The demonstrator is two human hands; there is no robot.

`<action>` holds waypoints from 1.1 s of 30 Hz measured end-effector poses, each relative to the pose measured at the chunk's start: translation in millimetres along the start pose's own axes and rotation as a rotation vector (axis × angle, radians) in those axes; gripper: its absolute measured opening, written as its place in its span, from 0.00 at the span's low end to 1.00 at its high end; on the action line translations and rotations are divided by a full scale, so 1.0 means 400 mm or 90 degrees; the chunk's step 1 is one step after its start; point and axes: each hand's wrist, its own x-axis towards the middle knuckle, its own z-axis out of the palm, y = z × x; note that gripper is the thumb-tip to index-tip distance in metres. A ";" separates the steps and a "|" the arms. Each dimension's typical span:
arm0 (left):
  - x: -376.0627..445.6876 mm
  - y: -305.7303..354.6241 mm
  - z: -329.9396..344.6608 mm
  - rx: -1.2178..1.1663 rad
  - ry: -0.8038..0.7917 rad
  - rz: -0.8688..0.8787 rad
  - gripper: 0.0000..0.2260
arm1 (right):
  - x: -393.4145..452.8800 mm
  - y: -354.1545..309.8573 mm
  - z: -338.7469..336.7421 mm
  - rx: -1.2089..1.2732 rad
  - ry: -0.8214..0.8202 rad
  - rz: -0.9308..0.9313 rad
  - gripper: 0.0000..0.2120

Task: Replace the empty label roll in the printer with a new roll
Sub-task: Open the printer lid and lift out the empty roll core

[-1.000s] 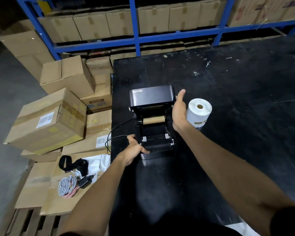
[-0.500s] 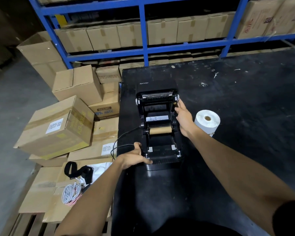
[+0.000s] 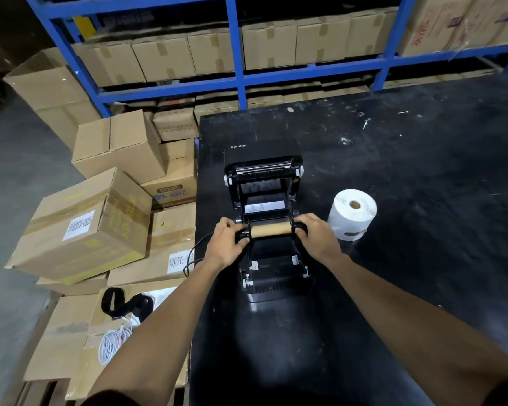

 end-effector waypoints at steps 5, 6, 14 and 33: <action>0.024 -0.009 0.011 -0.012 0.048 0.014 0.19 | 0.007 0.002 0.017 -0.047 0.061 -0.030 0.08; 0.026 -0.009 0.011 -0.017 0.053 0.014 0.19 | 0.007 0.004 0.022 -0.033 0.073 -0.031 0.08; -0.009 0.031 -0.022 -0.268 0.096 0.016 0.11 | -0.008 -0.016 -0.010 0.326 0.121 0.005 0.09; -0.114 0.467 0.218 -0.526 -0.032 -0.228 0.03 | -0.236 0.346 -0.246 0.717 0.093 0.448 0.09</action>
